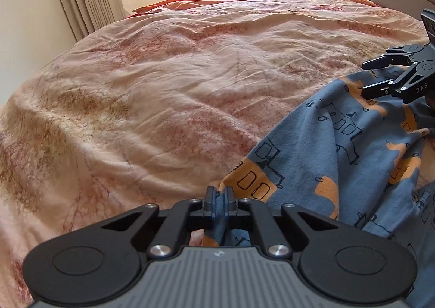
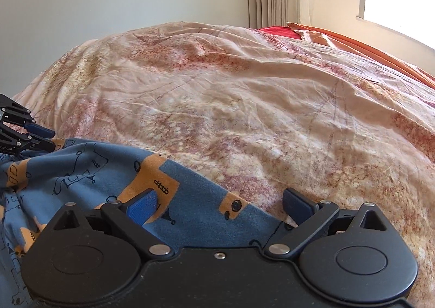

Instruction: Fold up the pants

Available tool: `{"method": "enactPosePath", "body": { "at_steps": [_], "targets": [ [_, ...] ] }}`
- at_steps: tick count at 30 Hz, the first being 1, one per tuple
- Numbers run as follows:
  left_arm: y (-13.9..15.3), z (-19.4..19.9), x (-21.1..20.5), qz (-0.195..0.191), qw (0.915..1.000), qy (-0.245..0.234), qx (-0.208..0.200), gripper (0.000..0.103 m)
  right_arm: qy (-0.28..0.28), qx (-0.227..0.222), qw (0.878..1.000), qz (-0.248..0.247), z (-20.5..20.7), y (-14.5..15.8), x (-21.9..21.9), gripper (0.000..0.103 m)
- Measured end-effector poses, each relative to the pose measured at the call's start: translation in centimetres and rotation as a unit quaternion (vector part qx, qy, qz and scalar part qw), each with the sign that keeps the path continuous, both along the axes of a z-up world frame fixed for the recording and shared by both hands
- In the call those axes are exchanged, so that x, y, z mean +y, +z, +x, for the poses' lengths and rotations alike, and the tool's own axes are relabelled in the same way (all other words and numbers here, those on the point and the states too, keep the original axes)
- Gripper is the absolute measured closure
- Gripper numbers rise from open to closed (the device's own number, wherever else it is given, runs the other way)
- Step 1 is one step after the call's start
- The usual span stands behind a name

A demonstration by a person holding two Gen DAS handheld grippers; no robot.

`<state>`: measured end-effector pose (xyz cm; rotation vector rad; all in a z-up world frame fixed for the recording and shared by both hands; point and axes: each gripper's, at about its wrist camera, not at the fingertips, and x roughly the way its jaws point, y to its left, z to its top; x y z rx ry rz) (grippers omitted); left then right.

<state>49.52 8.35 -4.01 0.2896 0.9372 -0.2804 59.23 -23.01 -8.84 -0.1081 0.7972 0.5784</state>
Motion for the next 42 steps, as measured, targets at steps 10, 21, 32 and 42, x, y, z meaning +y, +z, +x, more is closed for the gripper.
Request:
{"method": "enactPosePath", "body": {
  "at_steps": [10, 21, 32, 42],
  "targets": [
    [2.2, -2.9, -2.7, 0.085, 0.9904, 0.013, -0.108, 0.103, 0.028, -0.026, 0.998, -0.048, -2.1, 1.4, 2.1, 0.089],
    [7.0, -6.1, -2.0, 0.068, 0.9783, 0.061, -0.186, 0.103, -0.012, -0.144, 0.983, -0.112, -8.0, 6.5, 4.1, 0.101],
    [10.1, -17.5, -0.4, 0.015, 0.9723, 0.048, -0.228, 0.103, -0.014, -0.246, 0.965, -0.092, -24.0, 11.7, 3.2, 0.102],
    [5.2, -26.1, 0.3, -0.011, 0.9751, 0.043, -0.217, 0.103, -0.002, -0.241, 0.967, -0.077, -35.8, 9.1, 3.3, 0.102]
  ]
}}
